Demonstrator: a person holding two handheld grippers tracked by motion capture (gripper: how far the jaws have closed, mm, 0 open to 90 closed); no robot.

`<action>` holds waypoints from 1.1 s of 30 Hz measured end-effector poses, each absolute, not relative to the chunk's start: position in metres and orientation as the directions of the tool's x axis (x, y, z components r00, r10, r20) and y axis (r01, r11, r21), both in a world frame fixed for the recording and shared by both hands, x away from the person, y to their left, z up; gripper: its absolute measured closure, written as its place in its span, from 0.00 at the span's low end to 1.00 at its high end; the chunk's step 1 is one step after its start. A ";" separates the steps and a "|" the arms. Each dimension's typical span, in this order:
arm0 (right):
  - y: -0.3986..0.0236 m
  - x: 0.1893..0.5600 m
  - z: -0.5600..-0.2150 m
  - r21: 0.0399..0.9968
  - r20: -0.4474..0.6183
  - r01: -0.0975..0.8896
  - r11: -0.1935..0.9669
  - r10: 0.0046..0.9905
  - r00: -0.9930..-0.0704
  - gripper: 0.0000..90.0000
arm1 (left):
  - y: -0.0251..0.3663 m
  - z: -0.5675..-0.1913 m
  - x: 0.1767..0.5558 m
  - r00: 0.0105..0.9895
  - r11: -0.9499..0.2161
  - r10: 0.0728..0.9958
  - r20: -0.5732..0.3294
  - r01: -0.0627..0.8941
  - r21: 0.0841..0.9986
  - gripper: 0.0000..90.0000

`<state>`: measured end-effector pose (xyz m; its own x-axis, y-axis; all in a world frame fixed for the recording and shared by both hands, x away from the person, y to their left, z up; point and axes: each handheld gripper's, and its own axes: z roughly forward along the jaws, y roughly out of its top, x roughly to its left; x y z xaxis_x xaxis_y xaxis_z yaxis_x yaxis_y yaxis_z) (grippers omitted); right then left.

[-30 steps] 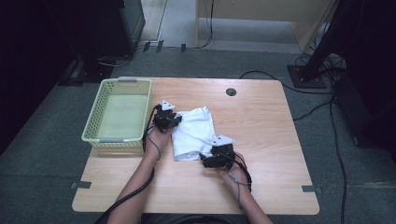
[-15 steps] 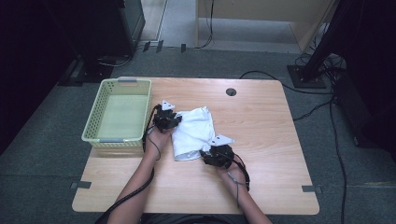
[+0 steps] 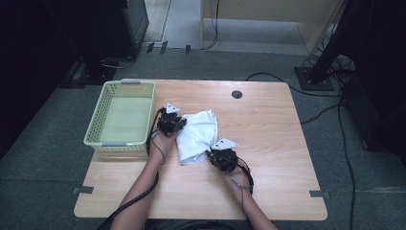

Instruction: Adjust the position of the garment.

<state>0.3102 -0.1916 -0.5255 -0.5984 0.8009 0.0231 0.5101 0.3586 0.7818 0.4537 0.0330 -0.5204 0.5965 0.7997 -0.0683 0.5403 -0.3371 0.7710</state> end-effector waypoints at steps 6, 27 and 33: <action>-0.195 0.315 -0.524 0.773 0.067 0.533 0.345 0.790 -0.609 0.92 | 0.030 -0.520 0.451 0.594 -0.334 0.801 -0.070 0.541 0.772 0.93; -0.194 0.319 -0.500 0.763 0.101 0.533 0.365 0.748 -0.656 0.92 | 0.021 -0.493 0.453 0.603 -0.343 0.793 -0.091 0.564 0.751 0.94; -0.191 0.318 -0.487 0.768 0.081 0.512 0.384 0.735 -0.673 0.92 | 0.021 -0.481 0.452 0.615 -0.368 0.786 -0.066 0.551 0.749 0.94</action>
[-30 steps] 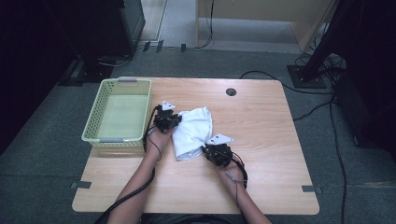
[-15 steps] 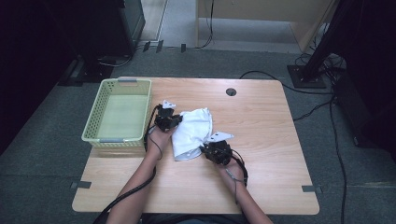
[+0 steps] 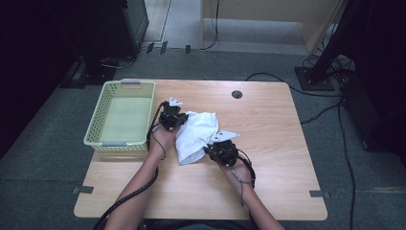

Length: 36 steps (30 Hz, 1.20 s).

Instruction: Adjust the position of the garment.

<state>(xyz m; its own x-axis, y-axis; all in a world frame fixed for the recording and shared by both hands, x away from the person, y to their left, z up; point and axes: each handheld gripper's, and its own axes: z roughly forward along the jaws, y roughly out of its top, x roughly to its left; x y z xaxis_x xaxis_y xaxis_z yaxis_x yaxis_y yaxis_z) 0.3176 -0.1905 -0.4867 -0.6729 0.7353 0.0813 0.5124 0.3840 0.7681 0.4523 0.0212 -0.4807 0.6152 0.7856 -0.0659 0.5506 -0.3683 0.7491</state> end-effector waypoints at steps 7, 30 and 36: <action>-0.184 0.319 -0.472 0.775 0.065 0.491 0.398 0.723 -0.688 0.92 | 0.026 -0.467 0.453 0.620 -0.369 0.782 -0.065 0.545 0.752 0.94; -0.169 0.324 -0.438 0.790 0.054 0.458 0.408 0.698 -0.714 0.92 | 0.041 -0.430 0.456 0.621 -0.377 0.782 -0.051 0.537 0.755 0.94; -0.163 0.326 -0.426 0.796 0.042 0.441 0.415 0.689 -0.724 0.92 | 0.046 -0.418 0.459 0.624 -0.380 0.780 -0.048 0.532 0.756 0.94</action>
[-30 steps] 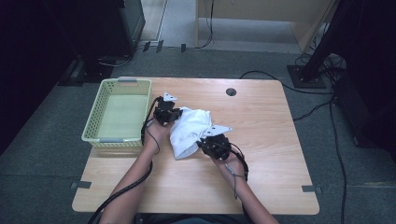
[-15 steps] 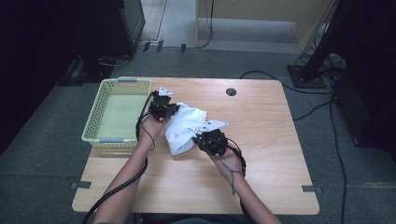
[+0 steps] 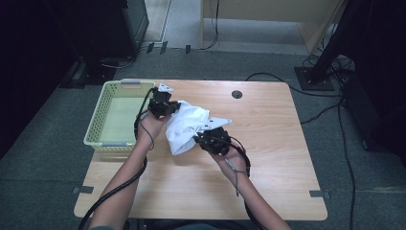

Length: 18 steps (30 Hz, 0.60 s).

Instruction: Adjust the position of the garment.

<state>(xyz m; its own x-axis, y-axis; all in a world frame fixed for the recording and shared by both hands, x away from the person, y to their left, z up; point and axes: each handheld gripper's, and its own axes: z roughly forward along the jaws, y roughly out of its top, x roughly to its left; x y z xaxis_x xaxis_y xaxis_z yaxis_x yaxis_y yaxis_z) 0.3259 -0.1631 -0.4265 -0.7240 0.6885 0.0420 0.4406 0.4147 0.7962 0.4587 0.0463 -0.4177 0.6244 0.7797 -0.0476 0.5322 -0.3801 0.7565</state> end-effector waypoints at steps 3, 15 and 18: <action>-0.158 0.327 -0.421 0.799 0.034 0.430 0.421 0.682 -0.730 0.92 | 0.050 -0.411 0.461 0.625 -0.380 0.779 -0.050 0.534 0.755 0.94; -0.139 0.332 -0.400 0.810 0.011 0.395 0.434 0.661 -0.750 0.92 | 0.070 -0.382 0.465 0.604 -0.357 0.796 -0.041 0.523 0.774 0.94; -0.135 0.334 -0.395 0.812 0.007 0.388 0.436 0.657 -0.754 0.92 | 0.074 -0.376 0.465 0.602 -0.358 0.798 -0.033 0.517 0.777 0.94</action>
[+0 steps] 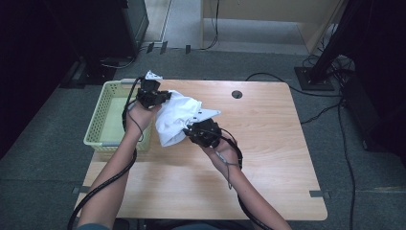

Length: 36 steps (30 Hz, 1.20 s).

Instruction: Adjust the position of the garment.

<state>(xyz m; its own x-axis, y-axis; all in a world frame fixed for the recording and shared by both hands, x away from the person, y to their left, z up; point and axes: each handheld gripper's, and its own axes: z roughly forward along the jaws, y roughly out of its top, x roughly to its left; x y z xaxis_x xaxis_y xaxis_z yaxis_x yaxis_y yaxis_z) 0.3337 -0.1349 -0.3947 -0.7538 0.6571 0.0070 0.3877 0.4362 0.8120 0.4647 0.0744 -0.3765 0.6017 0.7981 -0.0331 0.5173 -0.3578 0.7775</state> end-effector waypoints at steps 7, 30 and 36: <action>-0.123 0.337 -0.383 0.817 -0.006 0.368 0.444 0.644 -0.765 0.92 | 0.084 -0.366 0.464 0.592 -0.346 0.806 -0.029 0.509 0.788 0.94; -0.094 0.351 -0.370 0.823 -0.014 0.341 0.454 0.617 -0.787 0.92 | 0.117 -0.348 0.471 0.546 -0.326 0.838 -0.004 0.507 0.798 0.94; -0.086 0.357 -0.376 0.817 -0.007 0.346 0.461 0.608 -0.794 0.92 | 0.126 -0.354 0.475 0.531 -0.313 0.847 -0.014 0.522 0.794 0.94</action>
<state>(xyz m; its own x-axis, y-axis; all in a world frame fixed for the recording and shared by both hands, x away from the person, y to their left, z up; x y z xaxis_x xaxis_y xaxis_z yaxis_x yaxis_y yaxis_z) 0.3575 -0.0863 -0.3757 -0.7937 0.6082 -0.0070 0.3462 0.4611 0.8170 0.4746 0.1257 -0.3536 0.5308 0.8474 -0.0144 0.5217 -0.3133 0.7935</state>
